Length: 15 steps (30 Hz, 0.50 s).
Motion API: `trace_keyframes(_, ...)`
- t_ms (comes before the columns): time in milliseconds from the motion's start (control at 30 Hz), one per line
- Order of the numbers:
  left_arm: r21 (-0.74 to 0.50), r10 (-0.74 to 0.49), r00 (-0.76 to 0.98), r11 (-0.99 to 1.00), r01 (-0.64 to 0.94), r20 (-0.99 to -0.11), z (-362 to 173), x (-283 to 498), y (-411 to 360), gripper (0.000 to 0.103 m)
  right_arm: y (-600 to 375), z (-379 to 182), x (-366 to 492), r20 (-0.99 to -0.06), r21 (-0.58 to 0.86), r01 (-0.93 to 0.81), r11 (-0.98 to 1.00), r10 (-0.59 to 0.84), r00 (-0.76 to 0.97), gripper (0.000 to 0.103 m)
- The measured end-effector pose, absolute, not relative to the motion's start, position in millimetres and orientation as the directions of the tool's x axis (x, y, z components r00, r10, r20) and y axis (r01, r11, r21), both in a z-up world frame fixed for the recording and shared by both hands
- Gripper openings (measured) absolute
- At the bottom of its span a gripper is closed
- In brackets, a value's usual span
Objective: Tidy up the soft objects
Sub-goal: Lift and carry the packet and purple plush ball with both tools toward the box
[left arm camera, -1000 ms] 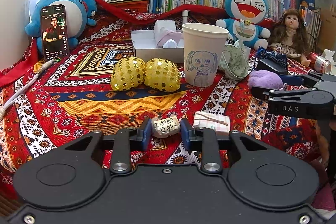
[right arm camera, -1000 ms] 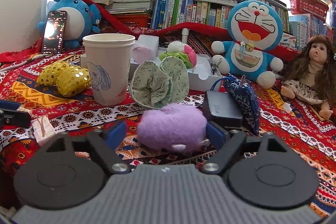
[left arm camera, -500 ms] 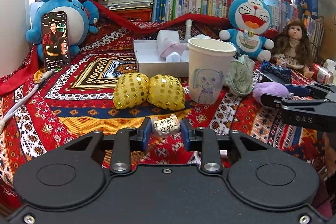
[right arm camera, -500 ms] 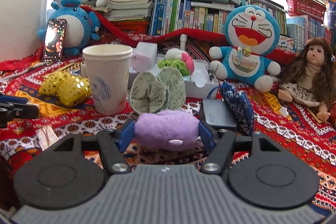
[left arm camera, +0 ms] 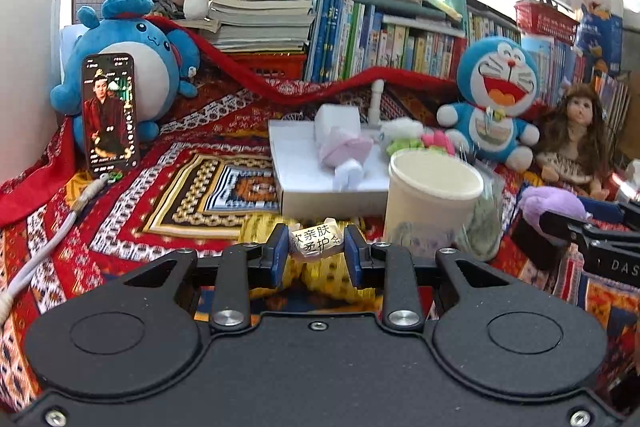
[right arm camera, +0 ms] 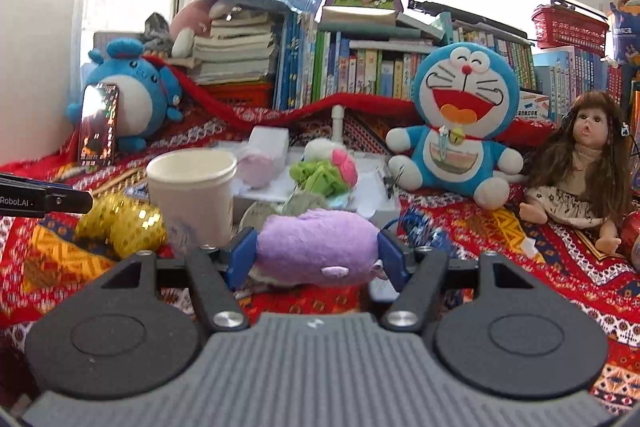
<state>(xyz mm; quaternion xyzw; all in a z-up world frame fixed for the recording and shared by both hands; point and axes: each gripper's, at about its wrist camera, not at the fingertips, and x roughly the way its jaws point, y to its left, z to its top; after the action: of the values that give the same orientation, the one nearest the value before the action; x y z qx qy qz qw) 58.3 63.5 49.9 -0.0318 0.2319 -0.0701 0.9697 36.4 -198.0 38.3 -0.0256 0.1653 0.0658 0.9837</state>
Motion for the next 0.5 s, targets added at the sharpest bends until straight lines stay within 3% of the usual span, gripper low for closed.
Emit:
trace_keyframes(267, -0.124, -0.185, 0.887, 0.982, 0.145, -0.424, 75.9, 88.2, 67.2, 0.028, -210.9, 59.9, 60.6, -0.315, -0.009, -0.123, 0.992, 0.114, 0.942, 0.068)
trace_keyframes(500, -0.206, -0.246, 0.852, 0.964, 0.167, -0.462, 90.7, 135.4, 75.5, 0.028, -231.2, 79.9, 107.1, -0.409, 0.058, -0.121, 0.991, 0.134, 0.903, 0.068)
